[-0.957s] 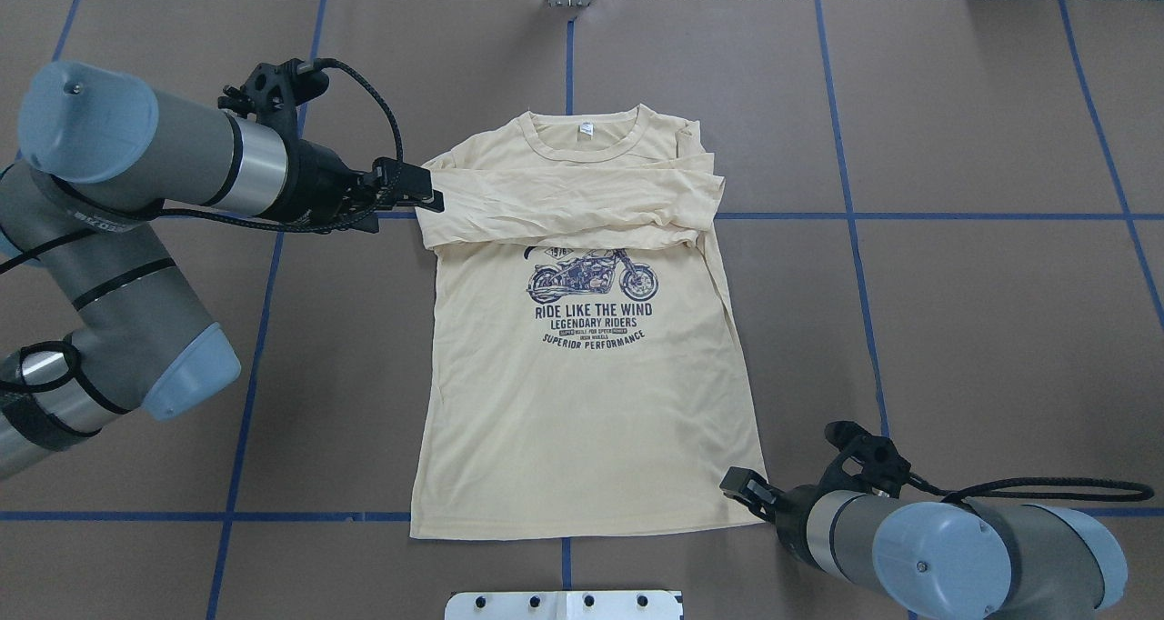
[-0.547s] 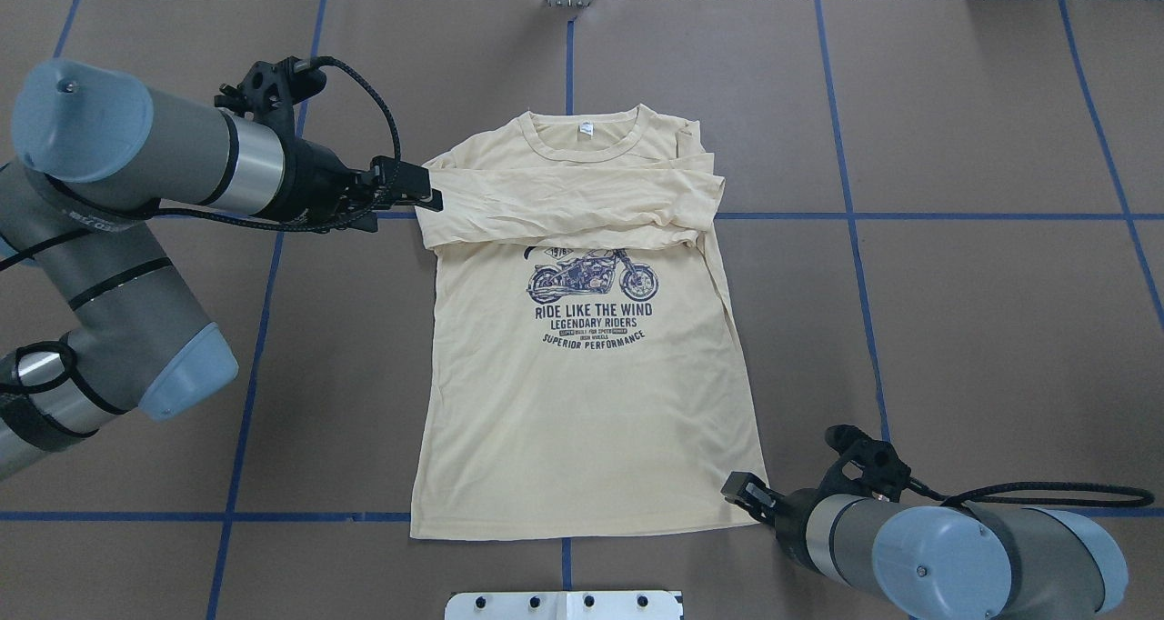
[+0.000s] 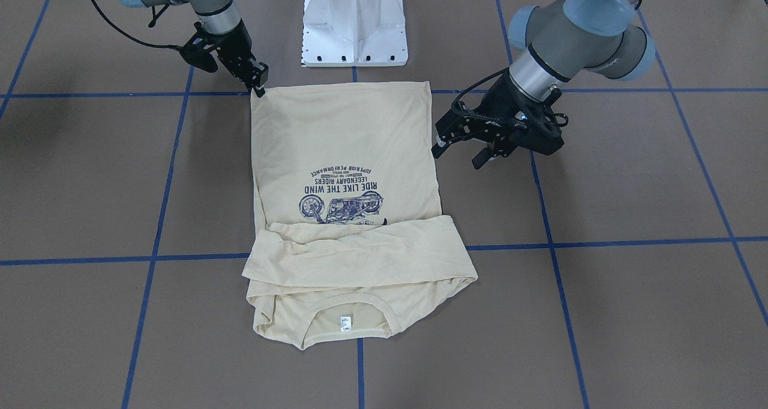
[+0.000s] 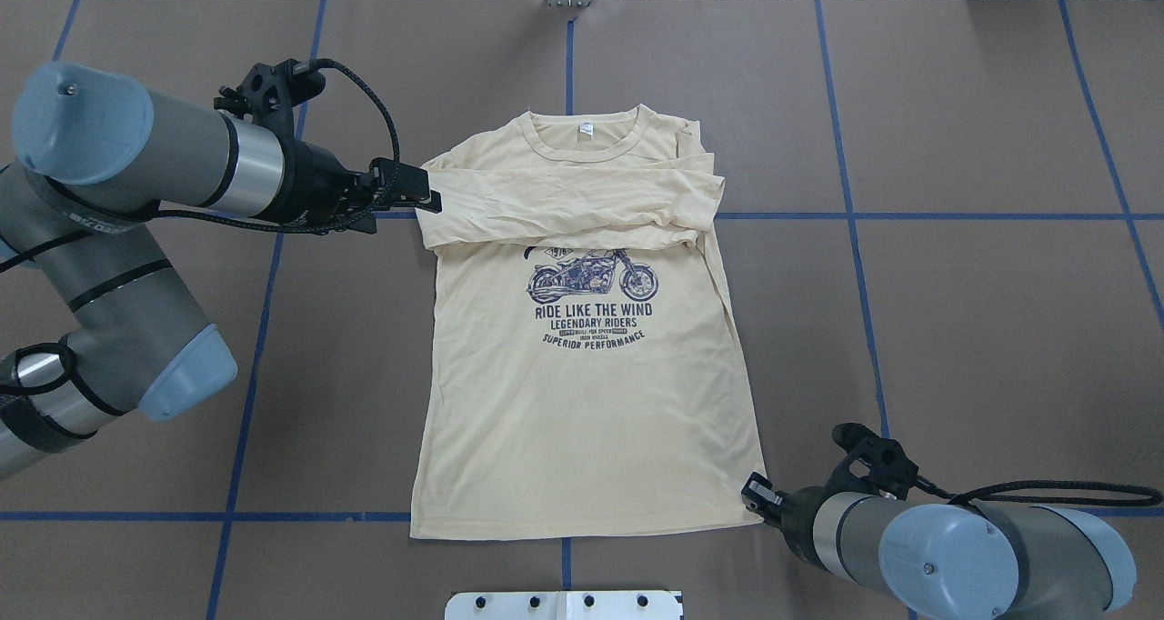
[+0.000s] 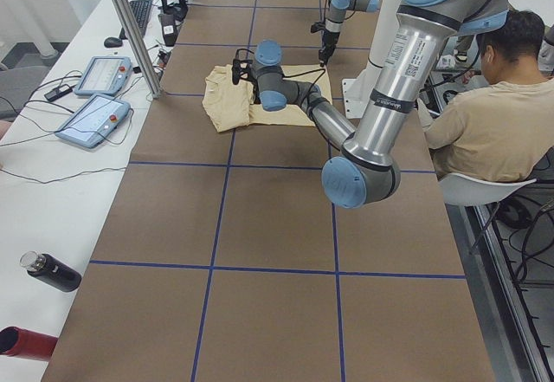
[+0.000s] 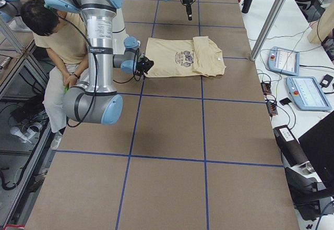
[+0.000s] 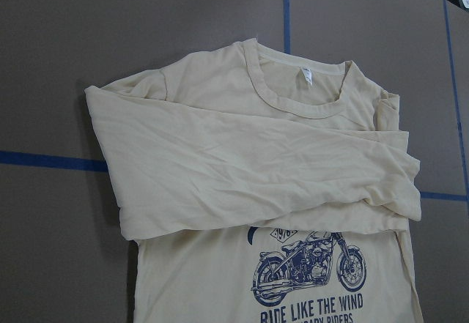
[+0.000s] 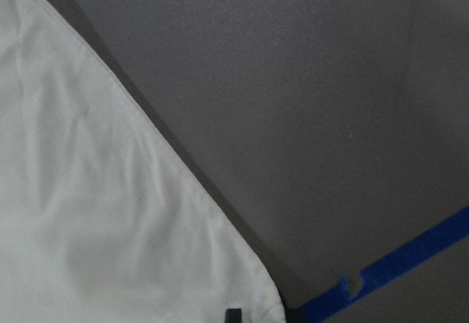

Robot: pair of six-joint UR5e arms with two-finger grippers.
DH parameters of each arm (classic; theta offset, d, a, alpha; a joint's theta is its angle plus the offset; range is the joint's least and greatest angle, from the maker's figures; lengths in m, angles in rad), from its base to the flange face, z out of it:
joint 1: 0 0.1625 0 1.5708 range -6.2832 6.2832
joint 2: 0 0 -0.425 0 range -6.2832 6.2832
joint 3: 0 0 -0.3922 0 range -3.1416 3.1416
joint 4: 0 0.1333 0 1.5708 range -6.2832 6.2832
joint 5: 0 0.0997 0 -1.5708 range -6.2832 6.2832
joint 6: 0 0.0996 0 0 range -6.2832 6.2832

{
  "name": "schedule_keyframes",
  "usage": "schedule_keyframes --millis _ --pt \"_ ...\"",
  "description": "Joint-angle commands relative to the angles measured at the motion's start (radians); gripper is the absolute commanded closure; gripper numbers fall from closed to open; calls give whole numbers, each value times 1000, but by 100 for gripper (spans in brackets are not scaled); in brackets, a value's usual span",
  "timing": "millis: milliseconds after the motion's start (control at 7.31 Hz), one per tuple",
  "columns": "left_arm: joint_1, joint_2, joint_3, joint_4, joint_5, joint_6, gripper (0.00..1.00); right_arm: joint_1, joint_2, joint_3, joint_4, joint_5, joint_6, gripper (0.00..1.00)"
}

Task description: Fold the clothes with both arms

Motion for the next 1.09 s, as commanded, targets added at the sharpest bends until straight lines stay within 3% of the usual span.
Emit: schedule_keyframes --millis 0,410,684,957 --pt "1 0 1 0 2 0 2 -1 -40 30 0 0 -1 65" --pt "2 0 3 0 4 0 2 -7 -52 36 0 0 1 65" --pt "1 0 1 0 4 0 2 -21 -51 35 0 -2 1 53" --pt "1 2 3 0 5 0 2 -27 -48 33 0 -17 1 55"
